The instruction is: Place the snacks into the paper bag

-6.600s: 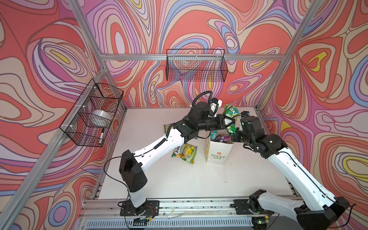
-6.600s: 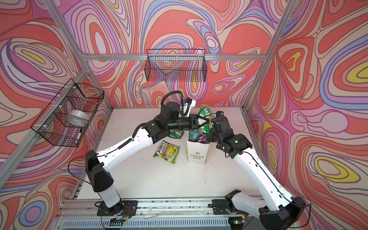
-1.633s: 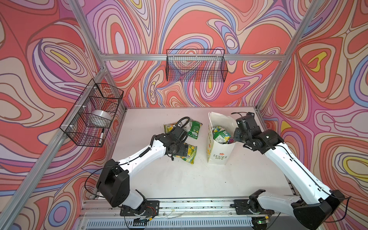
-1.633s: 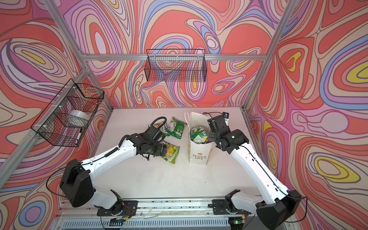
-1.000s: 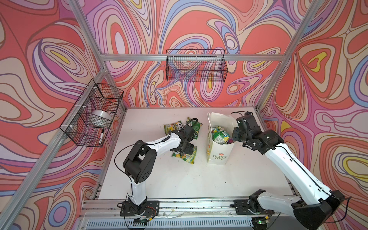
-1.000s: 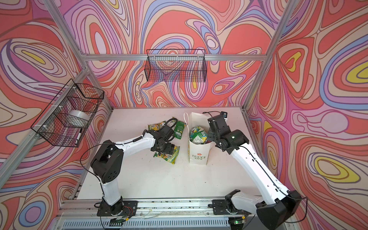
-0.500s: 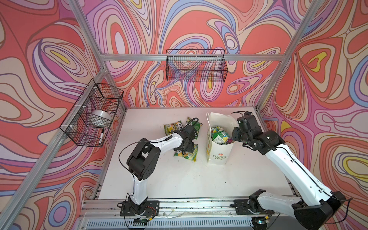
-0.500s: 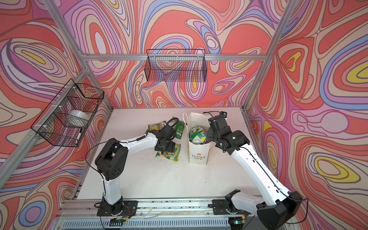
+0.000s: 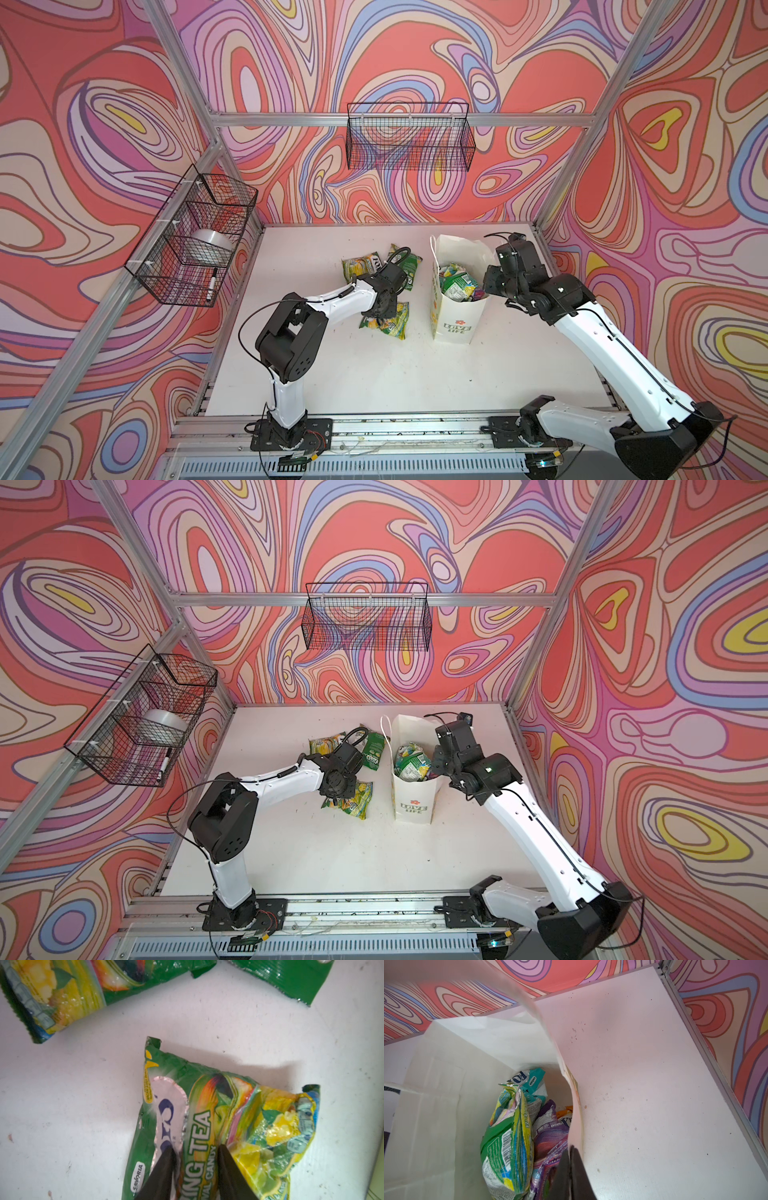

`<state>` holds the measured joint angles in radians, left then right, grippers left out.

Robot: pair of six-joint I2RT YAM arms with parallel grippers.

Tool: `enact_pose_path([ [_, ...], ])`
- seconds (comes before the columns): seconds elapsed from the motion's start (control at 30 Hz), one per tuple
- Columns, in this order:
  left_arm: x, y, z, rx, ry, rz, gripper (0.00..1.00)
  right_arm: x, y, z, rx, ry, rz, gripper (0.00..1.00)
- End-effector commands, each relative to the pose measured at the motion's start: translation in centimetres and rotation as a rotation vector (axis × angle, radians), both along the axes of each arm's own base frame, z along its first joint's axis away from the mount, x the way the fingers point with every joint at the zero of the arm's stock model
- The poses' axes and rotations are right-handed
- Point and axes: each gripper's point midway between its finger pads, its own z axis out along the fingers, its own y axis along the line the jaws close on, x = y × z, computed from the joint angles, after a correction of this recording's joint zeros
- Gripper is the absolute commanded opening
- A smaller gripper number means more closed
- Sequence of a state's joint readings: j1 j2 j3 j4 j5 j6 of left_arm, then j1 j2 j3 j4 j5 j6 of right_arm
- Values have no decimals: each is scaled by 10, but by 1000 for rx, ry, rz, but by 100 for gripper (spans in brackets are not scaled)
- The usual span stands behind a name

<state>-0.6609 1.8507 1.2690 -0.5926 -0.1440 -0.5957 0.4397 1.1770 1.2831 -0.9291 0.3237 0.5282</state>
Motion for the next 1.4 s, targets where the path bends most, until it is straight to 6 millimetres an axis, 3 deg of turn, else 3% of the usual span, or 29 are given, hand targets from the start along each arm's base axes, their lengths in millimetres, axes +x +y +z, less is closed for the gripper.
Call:
enact_pose_path([
  [0.0, -9, 15, 14, 12, -4, 41, 24, -4, 1, 0, 8, -3, 22, 0],
  [0.17, -10, 19, 33, -25, -37, 65, 14, -5, 0, 2, 5, -13, 24, 0],
  [0.3, -10, 20, 41, -29, -51, 61, 14, -5, 0, 3, 5, -18, 25, 0],
  [0.33, -11, 21, 41, -21, -45, 54, 31, -6, 0, 3, 6, -17, 27, 0],
  [0.43, -16, 22, 31, 16, 6, 12, 95, -6, 0, 3, 5, -17, 28, 0],
  [0.47, -17, 23, 26, 33, 22, -5, 100, -7, 1, 3, 5, -17, 31, 0],
  [0.63, -14, 24, 23, 49, 25, -61, 100, -7, 0, 4, 5, -21, 34, 0],
  [0.83, -3, 15, 11, -112, 101, -104, 100, -6, 3, 5, 11, -24, 45, 0],
  [1.17, 10, 28, -11, -175, 159, -117, 100, -4, 4, 7, 4, -27, 54, 0],
  [1.37, 3, 26, -33, -169, 237, -111, 100, -3, 4, 8, 4, -31, 55, 0],
])
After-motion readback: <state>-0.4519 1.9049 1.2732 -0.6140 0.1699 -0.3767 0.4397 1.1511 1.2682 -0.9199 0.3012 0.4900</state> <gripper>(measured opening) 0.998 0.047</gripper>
